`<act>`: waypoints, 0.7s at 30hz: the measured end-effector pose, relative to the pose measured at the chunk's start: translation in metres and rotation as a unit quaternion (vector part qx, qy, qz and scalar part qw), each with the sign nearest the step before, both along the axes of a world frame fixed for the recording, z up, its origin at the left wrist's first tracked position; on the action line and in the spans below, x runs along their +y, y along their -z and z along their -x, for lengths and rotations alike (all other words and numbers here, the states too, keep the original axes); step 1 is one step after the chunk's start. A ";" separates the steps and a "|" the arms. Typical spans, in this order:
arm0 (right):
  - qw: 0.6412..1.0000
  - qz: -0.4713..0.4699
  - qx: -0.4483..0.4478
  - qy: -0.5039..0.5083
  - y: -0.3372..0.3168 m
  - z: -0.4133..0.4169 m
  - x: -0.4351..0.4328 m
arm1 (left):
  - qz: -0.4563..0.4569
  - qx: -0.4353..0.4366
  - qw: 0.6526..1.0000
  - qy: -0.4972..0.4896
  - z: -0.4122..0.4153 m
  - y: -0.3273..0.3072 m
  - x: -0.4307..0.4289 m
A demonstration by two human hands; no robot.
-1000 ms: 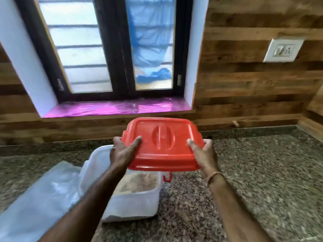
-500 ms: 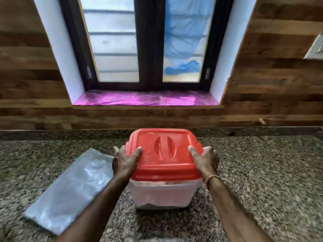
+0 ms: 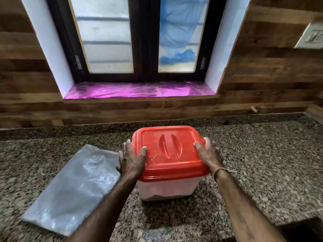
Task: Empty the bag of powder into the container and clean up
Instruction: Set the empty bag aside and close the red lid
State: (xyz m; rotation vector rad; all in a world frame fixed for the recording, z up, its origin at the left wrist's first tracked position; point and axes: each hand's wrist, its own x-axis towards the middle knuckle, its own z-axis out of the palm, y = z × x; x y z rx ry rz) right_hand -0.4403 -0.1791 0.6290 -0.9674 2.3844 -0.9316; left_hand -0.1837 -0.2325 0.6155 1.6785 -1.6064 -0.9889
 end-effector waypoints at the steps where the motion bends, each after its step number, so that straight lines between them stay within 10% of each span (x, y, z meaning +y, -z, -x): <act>1: 1.000 -0.008 -0.004 -0.016 -0.002 -0.001 0.001 | -0.006 0.018 1.000 0.010 -0.001 0.001 -0.002; 9: 0.964 0.075 -0.256 0.009 0.009 0.018 0.005 | -0.102 0.164 0.978 -0.078 -0.001 0.000 0.001; 15: 0.991 0.095 -0.025 0.091 0.012 0.007 0.001 | -0.040 0.071 0.988 -0.130 -0.005 -0.003 0.001; 21: 0.992 0.092 -0.082 0.024 0.012 0.020 0.002 | -0.005 0.109 0.988 -0.111 -0.007 -0.010 0.005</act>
